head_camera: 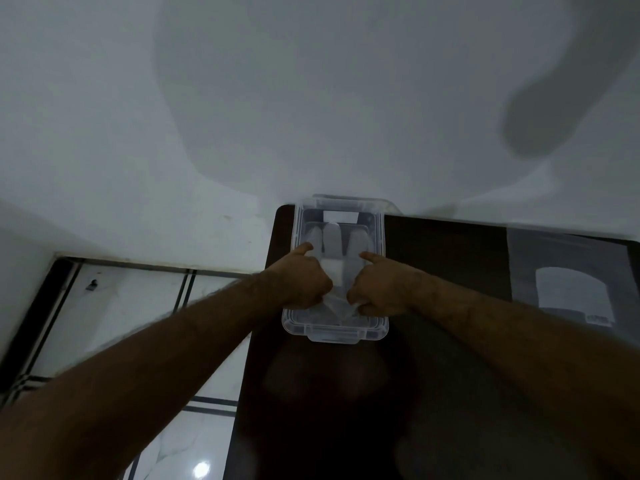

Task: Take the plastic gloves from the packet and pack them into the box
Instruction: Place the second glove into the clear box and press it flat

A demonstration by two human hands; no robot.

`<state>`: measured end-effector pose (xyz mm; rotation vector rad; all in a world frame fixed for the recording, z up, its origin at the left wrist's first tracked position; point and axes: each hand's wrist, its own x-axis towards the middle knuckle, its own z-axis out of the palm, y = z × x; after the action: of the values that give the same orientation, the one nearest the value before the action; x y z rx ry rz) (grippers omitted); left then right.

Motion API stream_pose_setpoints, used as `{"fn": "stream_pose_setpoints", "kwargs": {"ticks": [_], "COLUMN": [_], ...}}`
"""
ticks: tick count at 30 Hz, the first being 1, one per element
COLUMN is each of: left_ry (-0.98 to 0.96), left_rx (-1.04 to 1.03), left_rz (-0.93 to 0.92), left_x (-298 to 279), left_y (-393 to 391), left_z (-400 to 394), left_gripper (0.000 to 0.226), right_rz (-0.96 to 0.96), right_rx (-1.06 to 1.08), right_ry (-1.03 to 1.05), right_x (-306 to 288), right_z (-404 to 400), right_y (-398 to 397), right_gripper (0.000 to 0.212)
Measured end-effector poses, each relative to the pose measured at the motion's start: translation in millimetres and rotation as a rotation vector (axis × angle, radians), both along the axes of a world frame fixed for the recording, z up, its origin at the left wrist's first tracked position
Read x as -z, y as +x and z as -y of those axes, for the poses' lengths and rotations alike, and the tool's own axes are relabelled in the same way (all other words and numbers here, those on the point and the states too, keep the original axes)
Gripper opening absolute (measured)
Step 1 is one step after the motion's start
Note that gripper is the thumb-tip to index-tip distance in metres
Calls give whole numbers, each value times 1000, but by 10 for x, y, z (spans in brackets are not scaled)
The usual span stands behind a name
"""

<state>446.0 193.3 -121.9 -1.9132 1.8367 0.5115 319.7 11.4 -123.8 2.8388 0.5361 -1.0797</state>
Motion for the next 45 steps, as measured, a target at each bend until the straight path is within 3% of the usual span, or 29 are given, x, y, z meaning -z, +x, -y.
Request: {"fn": "stream_pose_setpoints", "kwargs": {"ticks": [7, 11, 14, 16, 29, 40, 43, 45], "left_ry": [196, 111, -73, -96, 88, -47, -157, -107], "left_rx": [-79, -106, -126, -157, -122, -180, -86, 27], "left_rz": [-122, -164, -1, 110, 400, 314, 250, 168], "left_x": [-93, -169, -165, -151, -16, -230, -287, -280], "left_y": [-111, -30, 144, 270, 511, 384, 234, 120], "left_z": [10, 59, 117, 155, 313, 160, 31, -37], "left_gripper": [54, 48, 41, 48, 59, 53, 39, 36], "right_rz": [-5, 153, 98, 83, 66, 89, 97, 70], "right_rx": [-59, -17, 11, 5, 29, 53, 31, -12], "right_ry": [-59, -50, -79, -82, -86, -93, -63, -75], "right_x": [-72, 40, 86, 93, 68, -71, -52, -51], "right_z": [-123, -209, -269, -285, -360, -432, -415, -421], "right_y": [55, 92, 75, 53, -25, -4, -41, -59], "right_gripper": [41, 47, 56, 58, 61, 63, 56, 54]}}
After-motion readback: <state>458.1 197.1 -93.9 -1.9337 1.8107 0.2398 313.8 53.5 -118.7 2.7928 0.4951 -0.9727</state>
